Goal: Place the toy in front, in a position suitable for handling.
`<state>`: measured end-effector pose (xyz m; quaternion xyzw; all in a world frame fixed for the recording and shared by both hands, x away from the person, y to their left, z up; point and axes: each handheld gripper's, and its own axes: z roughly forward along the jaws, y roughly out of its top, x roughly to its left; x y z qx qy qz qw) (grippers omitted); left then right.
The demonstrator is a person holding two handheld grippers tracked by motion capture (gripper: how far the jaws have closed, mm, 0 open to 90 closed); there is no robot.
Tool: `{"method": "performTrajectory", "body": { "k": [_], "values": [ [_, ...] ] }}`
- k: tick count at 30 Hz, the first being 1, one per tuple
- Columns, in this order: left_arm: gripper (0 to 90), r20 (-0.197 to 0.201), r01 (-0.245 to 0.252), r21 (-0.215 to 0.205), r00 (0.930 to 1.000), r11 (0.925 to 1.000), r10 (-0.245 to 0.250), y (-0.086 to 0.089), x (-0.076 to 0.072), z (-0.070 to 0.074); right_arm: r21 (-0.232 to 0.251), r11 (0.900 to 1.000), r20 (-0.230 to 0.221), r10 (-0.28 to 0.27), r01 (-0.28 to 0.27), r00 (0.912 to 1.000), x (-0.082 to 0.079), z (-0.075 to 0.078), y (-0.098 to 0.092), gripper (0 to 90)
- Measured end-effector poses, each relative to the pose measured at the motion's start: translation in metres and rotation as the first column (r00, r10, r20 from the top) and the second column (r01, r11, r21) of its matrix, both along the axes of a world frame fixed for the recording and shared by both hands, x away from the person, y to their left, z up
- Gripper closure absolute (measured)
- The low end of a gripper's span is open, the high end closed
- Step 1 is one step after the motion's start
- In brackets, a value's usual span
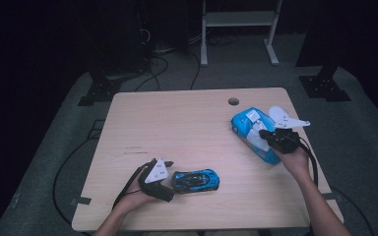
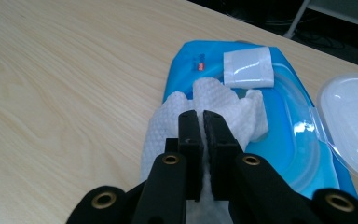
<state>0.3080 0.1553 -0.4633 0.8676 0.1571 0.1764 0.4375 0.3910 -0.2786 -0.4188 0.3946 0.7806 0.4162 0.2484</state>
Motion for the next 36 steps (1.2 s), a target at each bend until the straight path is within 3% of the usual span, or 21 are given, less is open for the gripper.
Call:
{"method": "performTrajectory", "body": {
  "k": [7,13,16,20,27,32,33,35,36],
  "values": [
    [11.2,-0.003,0.005,-0.005,1.0,1.0,-0.005,0.0,0.001,0.0,0.055,0.998,-0.001,0.036,-0.036,0.9993,-0.007,0.008,0.003,86.3],
    [11.0,-0.002,0.0,-0.005,1.0,1.0,0.0,0.0,0.002,-0.001,0.065,0.994,0.022,0.092,-0.093,0.9955,-0.018,0.02,0.013,86.4],
    [10.8,-0.006,0.0,-0.009,1.0,1.0,0.0,-0.001,0.002,-0.001,0.075,0.988,0.044,0.134,-0.137,0.9899,-0.026,0.03,0.023,86.4],
    [10.5,-0.013,0.003,-0.015,0.9999,0.9999,-0.003,-0.001,0.004,-0.002,0.078,0.974,0.074,0.205,-0.211,0.9758,-0.037,0.042,0.04,86.4],
    [10.0,-0.049,0.011,-0.029,0.9987,0.9995,-0.012,-0.001,0.008,-0.003,0.112,0.929,0.069,0.346,-0.352,0.9355,-0.059,0.048,0.075,86.3],
    [9.9,-0.054,0.027,-0.03,0.9981,0.9992,-0.028,-0.004,0.008,-0.002,0.151,0.882,0.041,0.446,-0.447,0.8942,-0.073,0.045,0.098,86.2],
    [9.7,-0.058,0.035,-0.026,0.9977,0.9991,-0.036,-0.004,0.007,-0.002,0.163,0.868,0.035,0.471,-0.47,0.8815,-0.075,0.044,0.103,86.2],
    [8.7,-0.065,0.049,-0.013,0.9966,0.9987,-0.05,-0.005,0.006,-0.004,0.164,0.851,0.025,0.502,-0.498,0.8647,-0.079,0.042,0.111,86.1],
    [8.8,-0.067,0.051,-0.011,0.9964,0.9987,-0.051,-0.006,0.006,-0.005,0.174,0.838,0.009,0.524,-0.518,0.8514,-0.081,0.04,0.115,86.1]
  ]
}}
